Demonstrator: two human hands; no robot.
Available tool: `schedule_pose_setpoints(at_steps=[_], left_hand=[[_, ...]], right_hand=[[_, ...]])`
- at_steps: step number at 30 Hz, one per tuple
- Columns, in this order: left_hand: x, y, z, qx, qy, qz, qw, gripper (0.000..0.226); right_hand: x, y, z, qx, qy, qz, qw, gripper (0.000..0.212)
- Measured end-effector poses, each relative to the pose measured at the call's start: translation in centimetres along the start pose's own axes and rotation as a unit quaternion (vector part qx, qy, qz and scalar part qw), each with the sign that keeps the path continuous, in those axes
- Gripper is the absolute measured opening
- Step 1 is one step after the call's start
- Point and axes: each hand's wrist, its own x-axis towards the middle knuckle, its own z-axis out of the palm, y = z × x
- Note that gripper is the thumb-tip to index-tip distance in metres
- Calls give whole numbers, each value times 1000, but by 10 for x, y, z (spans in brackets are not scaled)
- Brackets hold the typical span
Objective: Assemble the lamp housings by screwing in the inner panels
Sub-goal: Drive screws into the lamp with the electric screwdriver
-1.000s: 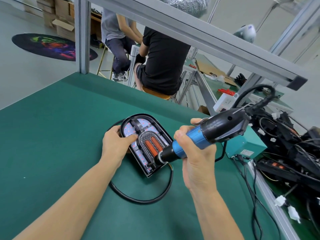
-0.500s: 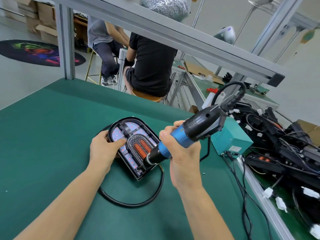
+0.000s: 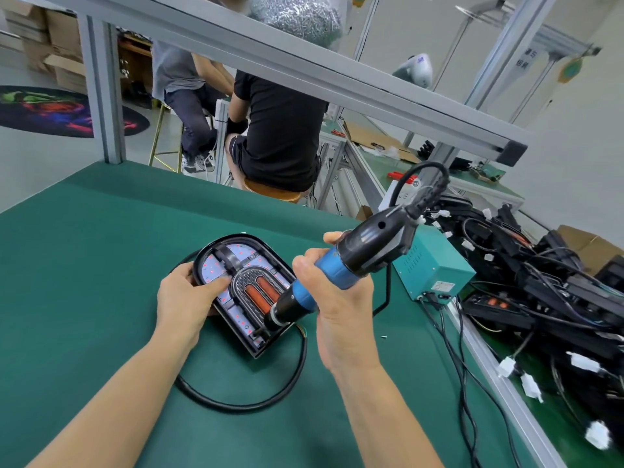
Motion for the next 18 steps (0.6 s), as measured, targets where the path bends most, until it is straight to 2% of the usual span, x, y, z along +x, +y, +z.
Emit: schedule_pose_setpoints(at_steps=[6, 10, 14, 18], left_hand=[[1, -3, 0, -3, -1, 9, 1000, 31], [2, -4, 1, -3, -1, 10, 1000, 30], [2, -4, 0, 2, 0, 12, 1000, 31], [0, -3, -1, 5, -2, 14, 1000, 32]], right_hand=[[2, -7, -6, 14, 71, 4, 997, 33], [7, -29, -19, 13, 132, -27, 991, 24], [10, -55, -38, 35, 165, -74, 983, 35], [7, -78, -68, 13, 210, -91, 973, 26]])
